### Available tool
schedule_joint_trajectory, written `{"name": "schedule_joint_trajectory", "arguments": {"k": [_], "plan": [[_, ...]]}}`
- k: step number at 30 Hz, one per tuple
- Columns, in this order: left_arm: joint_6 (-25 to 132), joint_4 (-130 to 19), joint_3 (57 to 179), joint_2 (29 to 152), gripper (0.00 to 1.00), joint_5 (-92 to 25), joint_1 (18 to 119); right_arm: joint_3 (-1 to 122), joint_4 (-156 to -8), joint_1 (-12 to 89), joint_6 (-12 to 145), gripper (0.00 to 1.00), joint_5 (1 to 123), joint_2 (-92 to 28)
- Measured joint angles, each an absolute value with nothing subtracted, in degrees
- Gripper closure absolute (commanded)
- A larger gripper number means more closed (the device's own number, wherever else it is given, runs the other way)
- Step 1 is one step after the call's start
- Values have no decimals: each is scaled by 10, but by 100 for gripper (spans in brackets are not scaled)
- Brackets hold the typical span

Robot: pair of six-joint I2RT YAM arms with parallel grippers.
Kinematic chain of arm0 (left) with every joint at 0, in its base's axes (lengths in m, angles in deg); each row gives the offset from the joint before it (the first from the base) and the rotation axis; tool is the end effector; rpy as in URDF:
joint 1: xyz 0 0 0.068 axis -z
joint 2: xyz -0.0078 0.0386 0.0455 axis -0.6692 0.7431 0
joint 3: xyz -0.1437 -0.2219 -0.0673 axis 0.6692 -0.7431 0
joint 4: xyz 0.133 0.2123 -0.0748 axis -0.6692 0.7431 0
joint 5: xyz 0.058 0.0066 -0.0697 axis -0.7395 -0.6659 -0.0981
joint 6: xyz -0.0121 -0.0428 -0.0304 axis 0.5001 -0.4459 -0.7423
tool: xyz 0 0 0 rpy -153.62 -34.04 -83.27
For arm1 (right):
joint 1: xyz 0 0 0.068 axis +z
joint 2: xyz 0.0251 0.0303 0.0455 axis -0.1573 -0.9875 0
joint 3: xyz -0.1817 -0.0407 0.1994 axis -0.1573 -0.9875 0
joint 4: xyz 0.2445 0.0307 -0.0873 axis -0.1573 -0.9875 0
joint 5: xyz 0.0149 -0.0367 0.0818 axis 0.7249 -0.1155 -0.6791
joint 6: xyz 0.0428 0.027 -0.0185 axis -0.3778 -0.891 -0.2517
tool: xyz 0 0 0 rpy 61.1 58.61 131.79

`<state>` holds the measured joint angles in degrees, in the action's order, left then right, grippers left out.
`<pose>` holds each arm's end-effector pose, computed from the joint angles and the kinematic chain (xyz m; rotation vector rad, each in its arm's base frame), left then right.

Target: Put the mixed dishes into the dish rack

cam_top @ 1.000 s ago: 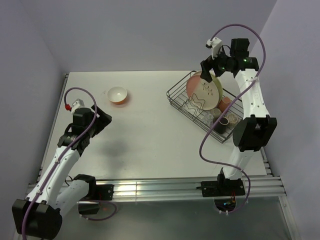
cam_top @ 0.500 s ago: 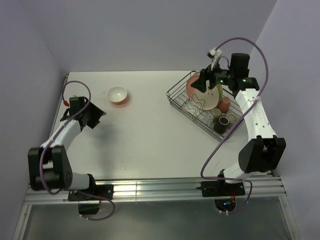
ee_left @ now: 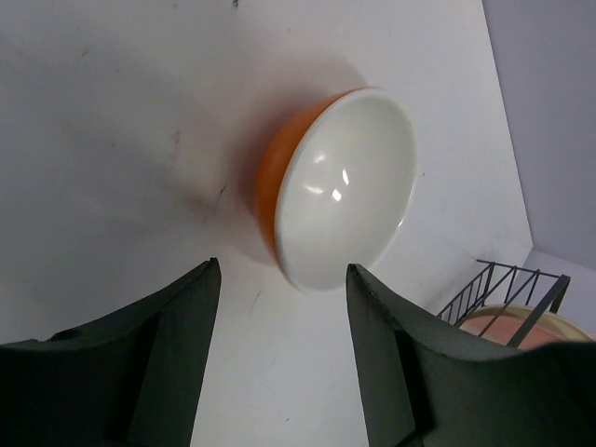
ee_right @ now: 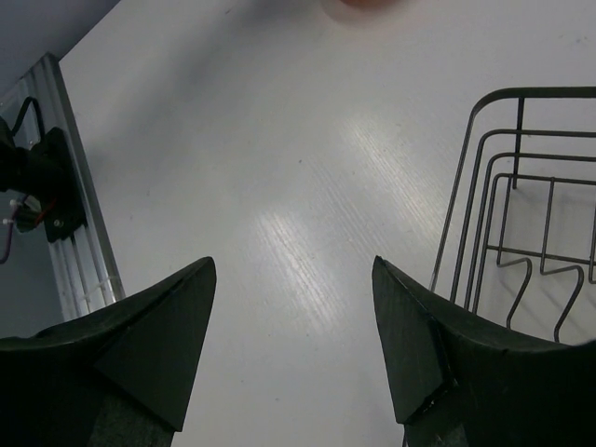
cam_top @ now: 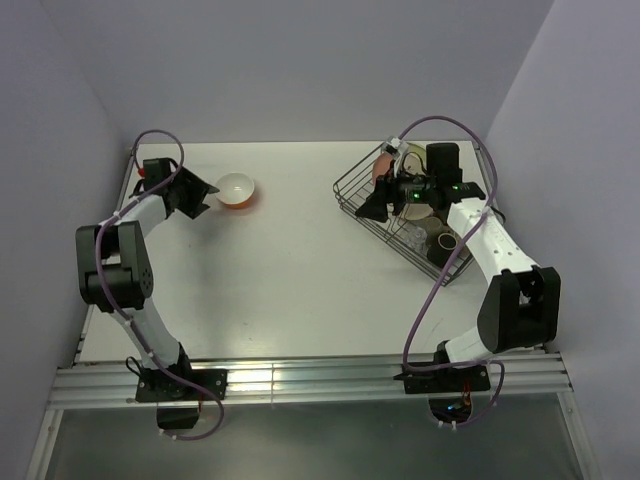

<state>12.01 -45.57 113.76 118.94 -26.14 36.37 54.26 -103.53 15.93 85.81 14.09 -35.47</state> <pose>0.3948 0.0293 0.1980 -1.0614 2.1744 -0.7159 0.3157 0.0677 0.3127 -0.8461 1.8810 1.0104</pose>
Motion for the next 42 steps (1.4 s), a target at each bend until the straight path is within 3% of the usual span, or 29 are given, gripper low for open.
{"name": "schedule_joint_trajectory", "arguments": {"k": [10, 14, 17, 22, 30, 35, 42], "plan": [[125, -416, 1273, 1334, 45, -256, 364, 529, -1012, 159, 844, 25, 130, -354], [134, -394, 1290, 1359, 55, -249, 364, 529, -1007, 159, 838, 25, 129, -354], [141, -389, 1295, 1361, 66, -237, 365, 529, -1005, 159, 838, 25, 129, -354], [154, -396, 1294, 1362, 99, -211, 365, 529, -1005, 162, 838, 25, 129, -354], [159, -506, 1166, 1325, 100, -119, 367, 542, -1048, 184, 837, 26, 135, -358], [131, -614, 1044, 1225, 100, -52, 385, 579, -1056, 212, 779, 23, 151, -370], [38, -807, 940, 1087, 100, -6, 485, 647, -1034, 319, 619, 14, 243, -409]]}}
